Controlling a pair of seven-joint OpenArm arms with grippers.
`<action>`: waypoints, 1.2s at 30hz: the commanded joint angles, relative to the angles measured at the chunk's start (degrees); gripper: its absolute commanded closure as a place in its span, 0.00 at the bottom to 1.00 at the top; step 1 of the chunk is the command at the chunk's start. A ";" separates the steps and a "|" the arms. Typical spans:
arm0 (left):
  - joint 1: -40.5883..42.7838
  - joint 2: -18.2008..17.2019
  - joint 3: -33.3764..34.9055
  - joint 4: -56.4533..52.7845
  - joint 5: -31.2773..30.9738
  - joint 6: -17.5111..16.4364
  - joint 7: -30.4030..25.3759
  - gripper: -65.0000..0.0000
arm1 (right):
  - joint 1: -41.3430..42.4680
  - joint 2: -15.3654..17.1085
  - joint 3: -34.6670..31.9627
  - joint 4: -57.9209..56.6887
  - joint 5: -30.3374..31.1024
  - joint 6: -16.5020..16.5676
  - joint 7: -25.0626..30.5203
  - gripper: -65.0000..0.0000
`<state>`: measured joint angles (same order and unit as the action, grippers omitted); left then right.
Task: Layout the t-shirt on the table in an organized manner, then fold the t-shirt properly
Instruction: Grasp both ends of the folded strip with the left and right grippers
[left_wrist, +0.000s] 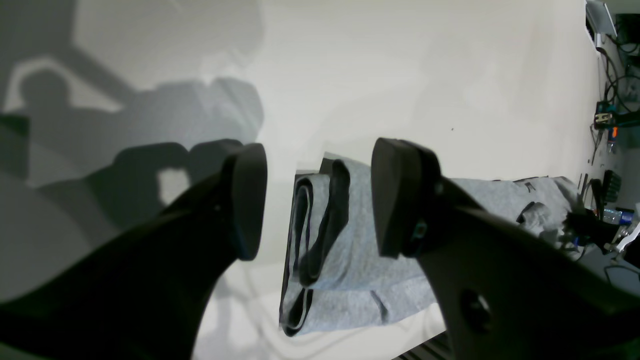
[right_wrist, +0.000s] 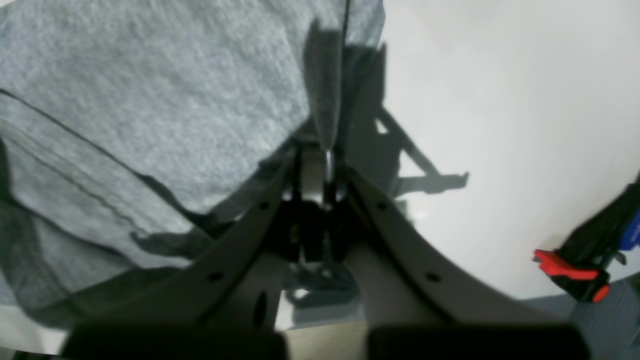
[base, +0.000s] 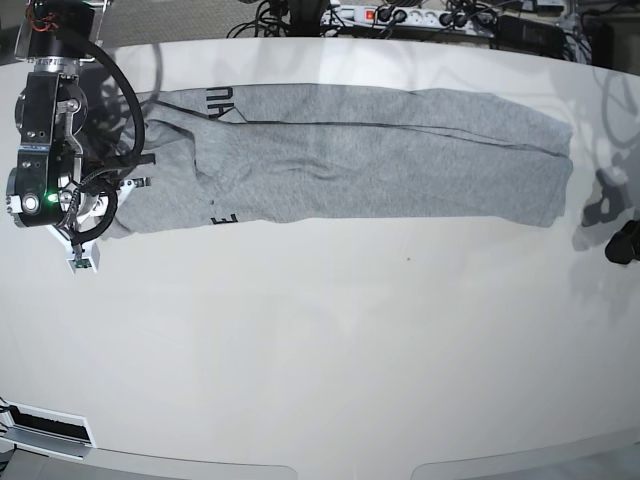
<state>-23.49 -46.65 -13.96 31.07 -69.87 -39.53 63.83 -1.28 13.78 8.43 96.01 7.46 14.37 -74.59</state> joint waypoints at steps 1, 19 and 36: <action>-0.98 -1.79 -0.44 0.68 -1.14 -0.47 -0.83 0.47 | 0.94 0.68 0.31 1.14 -0.22 1.29 0.46 1.00; -0.96 -2.10 -0.44 0.70 -0.94 -0.47 -0.79 0.47 | 1.57 4.44 0.42 2.19 6.69 7.56 5.62 0.83; -0.07 -5.60 -4.22 0.70 -9.60 -0.47 6.34 0.47 | -8.98 3.23 5.70 11.30 33.09 25.63 12.00 1.00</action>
<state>-22.76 -50.43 -17.85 31.07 -78.13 -39.53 70.39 -10.94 16.32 13.93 106.39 39.66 39.75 -63.53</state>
